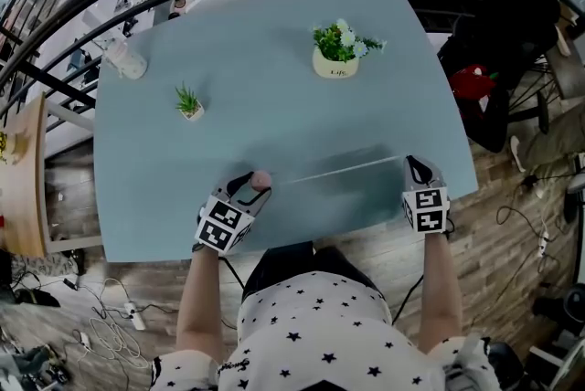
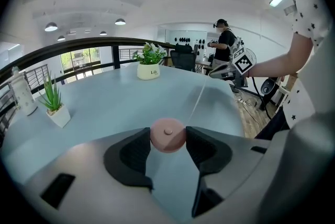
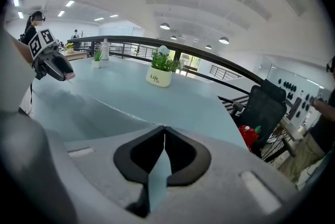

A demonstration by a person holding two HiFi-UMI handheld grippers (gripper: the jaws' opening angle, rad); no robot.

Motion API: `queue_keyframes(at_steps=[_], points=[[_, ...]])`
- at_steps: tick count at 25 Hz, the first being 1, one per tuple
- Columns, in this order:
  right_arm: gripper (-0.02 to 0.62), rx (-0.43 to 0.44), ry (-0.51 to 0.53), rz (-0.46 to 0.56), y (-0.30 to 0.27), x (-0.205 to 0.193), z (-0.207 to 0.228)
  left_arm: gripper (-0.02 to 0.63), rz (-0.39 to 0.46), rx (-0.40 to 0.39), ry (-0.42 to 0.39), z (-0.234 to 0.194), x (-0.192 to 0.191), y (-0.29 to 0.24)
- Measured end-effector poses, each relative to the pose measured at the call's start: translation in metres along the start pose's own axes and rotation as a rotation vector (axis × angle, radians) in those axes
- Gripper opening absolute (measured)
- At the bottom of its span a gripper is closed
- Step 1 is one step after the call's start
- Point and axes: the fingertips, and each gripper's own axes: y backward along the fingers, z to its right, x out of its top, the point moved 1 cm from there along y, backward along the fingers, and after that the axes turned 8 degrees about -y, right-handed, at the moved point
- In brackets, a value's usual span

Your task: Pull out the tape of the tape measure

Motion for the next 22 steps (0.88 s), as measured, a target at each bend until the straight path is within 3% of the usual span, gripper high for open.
queue_keyframes(at_steps=[22], points=[[0.011,0.026,0.009,-0.099,-0.035,-0.025,0.002,0.21,-0.129,-0.007,-0.006,-0.007,-0.022,-0.037]])
